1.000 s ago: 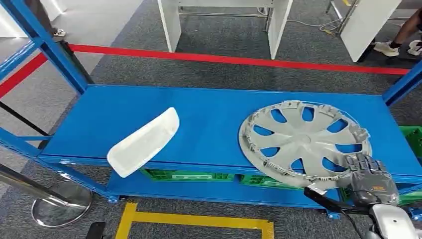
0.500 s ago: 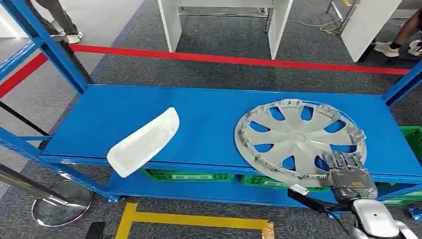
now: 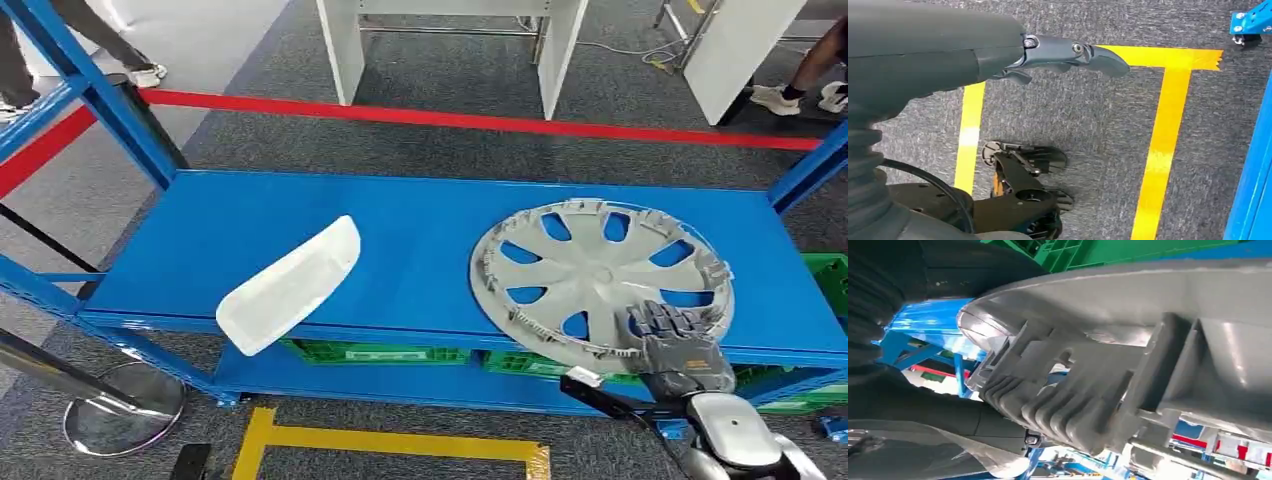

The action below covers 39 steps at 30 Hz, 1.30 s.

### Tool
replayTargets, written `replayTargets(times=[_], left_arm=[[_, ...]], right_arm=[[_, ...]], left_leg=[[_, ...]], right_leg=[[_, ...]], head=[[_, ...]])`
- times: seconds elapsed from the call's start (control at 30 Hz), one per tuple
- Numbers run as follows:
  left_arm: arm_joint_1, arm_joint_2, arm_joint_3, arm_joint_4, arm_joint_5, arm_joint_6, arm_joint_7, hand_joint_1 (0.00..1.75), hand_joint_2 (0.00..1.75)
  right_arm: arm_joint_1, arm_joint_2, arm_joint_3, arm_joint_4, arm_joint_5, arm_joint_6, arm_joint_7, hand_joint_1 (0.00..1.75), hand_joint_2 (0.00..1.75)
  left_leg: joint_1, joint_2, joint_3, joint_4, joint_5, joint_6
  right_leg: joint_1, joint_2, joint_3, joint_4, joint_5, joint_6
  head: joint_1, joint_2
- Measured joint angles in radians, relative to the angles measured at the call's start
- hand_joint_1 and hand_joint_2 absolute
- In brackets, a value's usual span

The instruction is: Take the parts from the cabinet and place them on the table.

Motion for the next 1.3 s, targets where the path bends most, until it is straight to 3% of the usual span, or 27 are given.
replayTargets(times=[0.03,0.07,0.1,0.53,0.67,0.83,1.0,1.17,1.3], left_arm=[[0.0,0.0,0.0,0.0,0.0,0.0,0.0,0.0,1.75],[0.0,0.0,0.0,0.0,0.0,0.0,0.0,0.0,1.75],[0.0,0.0,0.0,0.0,0.0,0.0,0.0,0.0,1.75],[0.001,0.0,0.016,0.0,-0.015,-0.013,-0.019,0.0,1.75],[0.001,0.0,0.018,0.0,-0.044,0.019,-0.03,0.0,1.75],[0.001,0.0,0.013,0.0,-0.116,0.113,-0.034,0.0,1.75],[-0.001,0.0,-0.002,0.0,-0.132,0.132,-0.036,0.0,1.75],[-0.001,-0.001,-0.003,0.0,-0.14,0.236,-0.037,0.0,1.75],[-0.001,-0.001,0.0,0.0,-0.121,0.252,-0.047,0.0,1.75]], right_arm=[[-0.001,0.0,0.001,0.0,0.0,0.0,0.0,0.0,1.75],[-0.002,0.0,0.002,0.001,-0.002,0.001,0.0,0.26,1.75],[-0.003,0.0,0.004,0.002,-0.005,0.002,0.0,1.75,1.75],[0.018,-0.009,0.052,-0.04,-0.017,-0.03,-0.007,1.75,1.75],[0.05,-0.028,0.102,-0.086,0.001,-0.027,0.001,1.75,1.75],[0.076,-0.051,0.166,-0.156,-0.019,-0.068,0.001,1.75,1.75],[0.088,-0.061,0.2,-0.199,-0.037,-0.076,-0.006,1.75,1.75],[0.094,-0.075,0.219,-0.246,-0.103,-0.132,-0.046,1.75,1.75],[0.111,-0.075,0.245,-0.309,-0.133,-0.207,-0.08,1.75,1.75]], left_leg=[[0.0,0.0,0.0,0.0,0.0,0.0],[0.0,0.0,0.0,0.0,0.0,0.0],[0.0,0.0,0.0,0.0,0.0,0.0],[0.0,0.0,0.002,0.0,0.0,0.0],[0.0,0.0,0.002,0.0,0.0,0.0],[0.0,0.0,0.002,0.0,0.0,0.0],[0.0,0.0,0.001,0.0,0.0,0.0],[0.0,0.0,0.001,0.0,0.0,0.0],[0.0,0.0,0.002,0.0,0.0,0.0]], right_leg=[[0.0,0.0,0.0,0.0,0.0,0.0],[0.0,0.0,0.0,0.0,0.0,0.0],[0.0,0.0,0.0,0.0,0.0,0.0],[0.0,0.0,0.0,0.0,0.0,0.0],[0.0,-0.001,0.0,0.0,0.0,0.0],[0.0,0.0,0.0,0.0,0.0,0.0],[0.0,0.0,0.001,0.0,0.0,0.0],[0.0,0.0,0.001,0.0,0.0,0.0],[0.0,0.0,-0.001,0.0,0.0,0.0]], head=[[0.0,0.0],[0.0,0.0],[0.0,0.0],[0.0,0.0],[0.0,0.0],[0.0,0.0],[0.0,0.0],[0.0,0.0],[0.0,0.0]])
